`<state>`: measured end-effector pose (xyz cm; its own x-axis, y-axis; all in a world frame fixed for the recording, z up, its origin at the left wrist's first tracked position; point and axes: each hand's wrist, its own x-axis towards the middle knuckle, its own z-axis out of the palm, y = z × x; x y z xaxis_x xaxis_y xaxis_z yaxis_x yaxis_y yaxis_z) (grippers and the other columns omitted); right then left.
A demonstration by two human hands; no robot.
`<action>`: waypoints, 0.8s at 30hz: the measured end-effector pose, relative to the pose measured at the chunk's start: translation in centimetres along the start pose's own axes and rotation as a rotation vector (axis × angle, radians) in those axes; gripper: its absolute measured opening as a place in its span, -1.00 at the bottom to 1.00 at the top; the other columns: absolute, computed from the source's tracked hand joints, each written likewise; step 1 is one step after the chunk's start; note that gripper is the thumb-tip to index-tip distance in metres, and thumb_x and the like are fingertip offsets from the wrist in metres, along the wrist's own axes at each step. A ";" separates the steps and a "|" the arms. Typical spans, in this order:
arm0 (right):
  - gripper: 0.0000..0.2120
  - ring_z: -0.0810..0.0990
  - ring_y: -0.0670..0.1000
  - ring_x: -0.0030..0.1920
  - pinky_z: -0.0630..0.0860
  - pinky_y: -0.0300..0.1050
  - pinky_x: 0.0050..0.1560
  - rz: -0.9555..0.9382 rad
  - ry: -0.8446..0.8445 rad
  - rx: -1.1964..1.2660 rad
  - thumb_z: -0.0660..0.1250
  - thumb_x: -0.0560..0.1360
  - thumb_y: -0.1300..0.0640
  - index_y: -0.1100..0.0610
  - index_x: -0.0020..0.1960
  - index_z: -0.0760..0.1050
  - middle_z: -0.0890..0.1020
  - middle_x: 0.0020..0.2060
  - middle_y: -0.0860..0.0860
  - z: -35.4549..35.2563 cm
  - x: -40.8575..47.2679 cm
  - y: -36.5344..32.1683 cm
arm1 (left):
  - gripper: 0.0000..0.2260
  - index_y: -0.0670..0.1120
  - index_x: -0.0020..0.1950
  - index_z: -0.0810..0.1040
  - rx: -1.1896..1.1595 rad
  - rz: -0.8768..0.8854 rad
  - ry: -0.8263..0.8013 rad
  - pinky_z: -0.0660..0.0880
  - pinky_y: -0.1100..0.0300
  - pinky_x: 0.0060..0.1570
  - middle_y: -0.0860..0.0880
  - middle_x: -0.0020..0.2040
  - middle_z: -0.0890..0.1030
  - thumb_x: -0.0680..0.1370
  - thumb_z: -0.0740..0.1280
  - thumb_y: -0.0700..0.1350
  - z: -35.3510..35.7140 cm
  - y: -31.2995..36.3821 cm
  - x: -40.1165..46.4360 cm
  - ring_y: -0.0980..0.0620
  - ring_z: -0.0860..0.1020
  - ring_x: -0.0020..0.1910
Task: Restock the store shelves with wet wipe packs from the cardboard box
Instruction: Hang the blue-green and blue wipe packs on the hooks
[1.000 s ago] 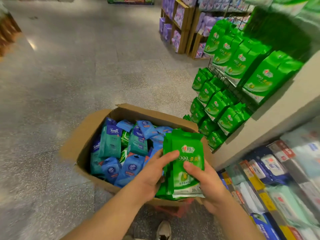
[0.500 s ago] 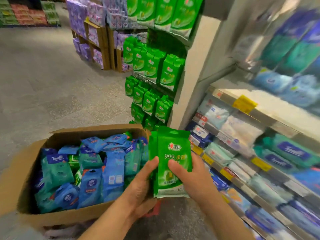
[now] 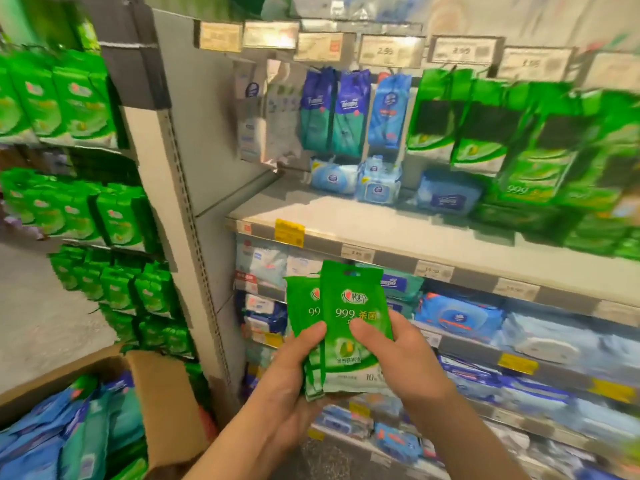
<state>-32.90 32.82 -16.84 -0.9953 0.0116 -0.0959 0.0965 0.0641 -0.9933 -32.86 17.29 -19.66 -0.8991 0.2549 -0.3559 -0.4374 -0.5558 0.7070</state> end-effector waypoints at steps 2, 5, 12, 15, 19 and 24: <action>-0.78 0.74 -0.05 0.02 0.60 0.05 0.17 -0.012 0.044 0.009 0.43 0.56 0.01 0.01 0.18 0.62 0.76 -0.01 -0.09 -3.5 0.8 -0.4 | -0.53 -0.13 0.21 0.70 0.032 -0.017 -0.017 0.53 -0.19 0.13 -0.28 0.20 0.67 0.32 0.55 -0.03 3.3 -0.6 1.9 -0.29 0.66 0.10; -0.82 0.72 -0.10 0.02 0.59 -0.01 0.16 -0.022 0.107 0.064 0.42 0.56 -0.01 -0.03 0.14 0.63 0.76 -0.02 -0.13 -7.3 1.9 -0.8 | -0.42 -0.21 0.24 0.66 0.027 -0.028 -0.024 0.58 -0.13 0.03 -0.30 0.17 0.67 0.25 0.53 -0.03 7.0 -1.4 4.3 -0.26 0.69 0.00; -0.73 0.69 -0.18 0.05 0.52 -0.07 0.14 -0.038 0.211 0.156 0.42 0.53 -0.11 -0.09 0.20 0.59 0.73 0.03 -0.21 -12.1 4.4 -1.1 | -0.25 -0.23 0.36 0.54 0.053 -0.018 -0.038 0.64 -0.18 0.01 -0.29 0.16 0.68 0.17 0.53 -0.08 11.5 -1.2 7.5 -0.33 0.66 0.12; -0.77 0.65 -0.18 0.12 0.46 -0.05 0.19 -0.039 0.294 0.235 0.42 0.55 -0.06 -0.10 0.20 0.59 0.73 0.04 -0.23 -13.1 5.8 -1.3 | -0.30 -0.21 0.38 0.52 0.074 -0.015 -0.063 0.64 -0.23 0.01 -0.28 0.17 0.68 0.24 0.48 -0.10 12.1 0.1 8.9 -0.34 0.65 0.14; -0.58 0.65 0.10 0.25 0.46 0.18 0.31 -0.032 0.273 0.364 0.43 0.47 -0.11 -0.08 0.31 0.55 0.71 0.18 -0.06 -13.6 7.9 -1.9 | -0.33 -0.17 0.37 0.53 0.134 -0.012 -0.088 0.56 -0.29 0.19 -0.26 0.16 0.69 0.26 0.47 -0.09 12.0 2.6 11.0 -0.34 0.63 0.18; -0.76 0.71 0.22 0.01 0.49 -0.08 -0.26 -0.072 0.364 0.317 0.32 0.62 -0.01 -0.09 0.28 0.54 0.73 0.08 0.06 -12.5 11.2 -3.9 | -0.43 -0.16 0.34 0.55 0.195 -0.017 -0.121 0.61 -0.28 0.04 -0.24 0.12 0.71 0.32 0.42 -0.10 10.6 6.6 13.9 -0.28 0.69 0.04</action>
<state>-44.38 45.16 -13.26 -0.9273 0.3706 -0.0536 -0.0354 -0.2292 -0.9727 -48.45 25.58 -13.45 -0.8819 0.3623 -0.3015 -0.4373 -0.3902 0.8103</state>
